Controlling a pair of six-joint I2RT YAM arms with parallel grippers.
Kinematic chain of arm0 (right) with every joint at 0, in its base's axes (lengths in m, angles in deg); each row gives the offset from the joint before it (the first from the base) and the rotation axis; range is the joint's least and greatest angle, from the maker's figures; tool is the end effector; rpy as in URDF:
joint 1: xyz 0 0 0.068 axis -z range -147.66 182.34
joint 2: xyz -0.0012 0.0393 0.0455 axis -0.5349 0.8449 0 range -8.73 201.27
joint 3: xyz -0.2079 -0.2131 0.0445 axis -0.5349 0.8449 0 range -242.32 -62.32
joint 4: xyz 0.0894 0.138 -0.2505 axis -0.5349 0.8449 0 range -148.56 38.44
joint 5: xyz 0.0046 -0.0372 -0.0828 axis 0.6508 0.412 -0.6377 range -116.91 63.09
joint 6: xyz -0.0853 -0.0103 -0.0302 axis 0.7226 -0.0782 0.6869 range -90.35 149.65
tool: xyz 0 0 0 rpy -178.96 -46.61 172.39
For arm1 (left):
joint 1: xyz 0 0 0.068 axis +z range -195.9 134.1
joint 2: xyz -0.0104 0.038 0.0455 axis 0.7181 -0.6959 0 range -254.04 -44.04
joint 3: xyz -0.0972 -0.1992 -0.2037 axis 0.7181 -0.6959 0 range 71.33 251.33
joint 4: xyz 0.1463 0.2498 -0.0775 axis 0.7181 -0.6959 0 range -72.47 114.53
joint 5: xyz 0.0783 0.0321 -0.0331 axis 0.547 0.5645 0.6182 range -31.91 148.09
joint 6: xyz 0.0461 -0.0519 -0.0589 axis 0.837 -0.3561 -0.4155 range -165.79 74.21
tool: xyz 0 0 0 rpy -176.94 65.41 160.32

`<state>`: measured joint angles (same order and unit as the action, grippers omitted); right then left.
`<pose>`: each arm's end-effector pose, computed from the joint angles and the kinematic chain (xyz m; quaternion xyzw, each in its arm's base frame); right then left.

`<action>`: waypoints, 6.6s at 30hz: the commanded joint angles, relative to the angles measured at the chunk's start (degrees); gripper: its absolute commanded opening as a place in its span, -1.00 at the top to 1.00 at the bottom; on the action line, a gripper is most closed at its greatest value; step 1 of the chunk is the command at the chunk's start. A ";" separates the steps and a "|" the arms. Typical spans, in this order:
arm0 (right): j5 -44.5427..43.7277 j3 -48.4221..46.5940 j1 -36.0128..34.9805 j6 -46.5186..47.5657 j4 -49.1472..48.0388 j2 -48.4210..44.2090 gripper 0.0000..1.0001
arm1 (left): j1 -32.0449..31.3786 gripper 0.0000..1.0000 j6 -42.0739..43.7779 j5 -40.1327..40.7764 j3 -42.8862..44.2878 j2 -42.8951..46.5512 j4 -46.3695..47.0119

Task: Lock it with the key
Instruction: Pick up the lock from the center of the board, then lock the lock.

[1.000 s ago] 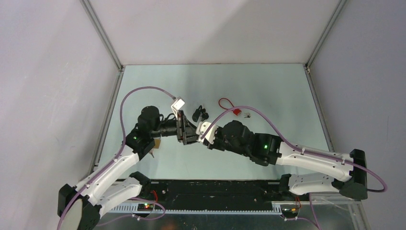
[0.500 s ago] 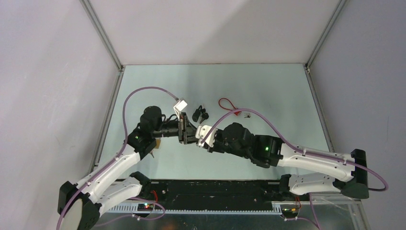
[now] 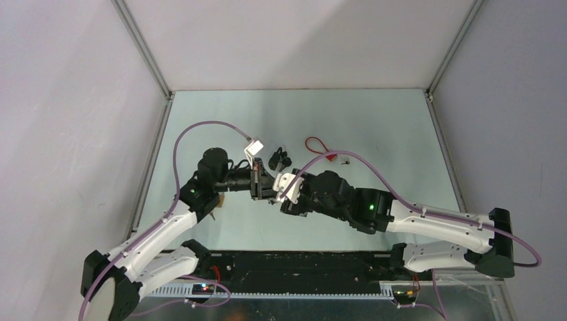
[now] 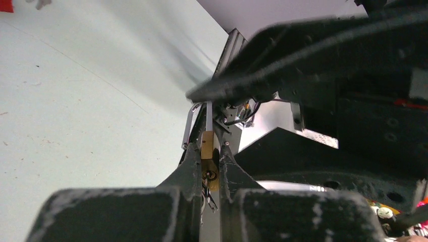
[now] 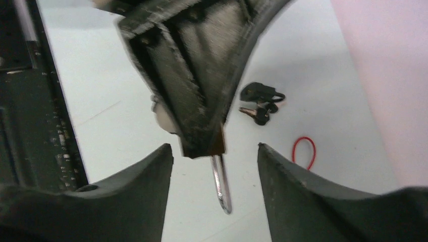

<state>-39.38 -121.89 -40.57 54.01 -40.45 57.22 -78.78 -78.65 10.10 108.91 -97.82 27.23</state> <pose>0.1141 0.3109 0.3452 -0.5887 0.5966 0.1378 0.5278 0.1877 -0.1935 0.2980 0.2519 0.7174 -0.5752 0.3017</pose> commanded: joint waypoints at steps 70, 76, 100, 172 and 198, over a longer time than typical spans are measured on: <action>48.80 17.12 30.12 -33.96 -37.10 -19.11 1.00 | 1.11 -0.97 12.67 8.01 9.36 10.88 -6.48; 49.31 17.15 30.34 -32.77 -33.61 -19.33 1.00 | 1.17 -0.99 15.25 20.47 8.44 12.52 -6.47; 53.31 3.75 30.17 -32.16 -7.23 -14.07 1.00 | -1.33 -0.12 17.79 -9.32 9.61 1.56 6.64; 55.89 0.44 32.34 -40.48 -15.29 -14.17 0.15 | -3.46 1.00 8.41 -3.49 13.33 7.06 6.59; 36.57 4.87 21.69 -31.11 -19.53 -11.65 1.00 | -8.55 1.00 6.59 -1.57 17.31 3.51 6.62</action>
<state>6.89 -119.47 -14.73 18.12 -57.61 42.77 -84.38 -70.04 9.16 122.58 -93.01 29.02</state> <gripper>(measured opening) 0.018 0.102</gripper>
